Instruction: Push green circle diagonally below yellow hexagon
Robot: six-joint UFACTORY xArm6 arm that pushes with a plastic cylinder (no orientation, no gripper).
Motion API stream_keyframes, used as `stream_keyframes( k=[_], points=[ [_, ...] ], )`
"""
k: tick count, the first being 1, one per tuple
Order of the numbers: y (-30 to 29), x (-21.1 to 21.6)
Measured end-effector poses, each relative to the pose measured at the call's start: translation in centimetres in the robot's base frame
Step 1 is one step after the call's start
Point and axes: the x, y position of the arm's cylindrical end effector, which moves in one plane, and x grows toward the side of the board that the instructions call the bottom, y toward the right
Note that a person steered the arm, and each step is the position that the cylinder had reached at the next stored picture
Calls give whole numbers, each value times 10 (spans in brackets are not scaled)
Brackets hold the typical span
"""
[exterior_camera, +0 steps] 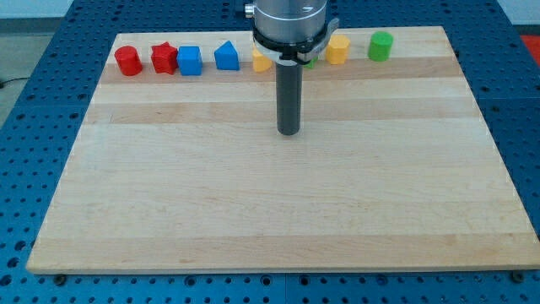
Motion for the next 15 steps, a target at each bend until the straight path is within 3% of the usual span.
stream_keyframes(
  k=[2,4,5,8,10,15],
  points=[
    [113,-56],
    [197,-72],
    [200,-75],
    [229,-169],
    [217,-232],
    [165,-161]
  ],
)
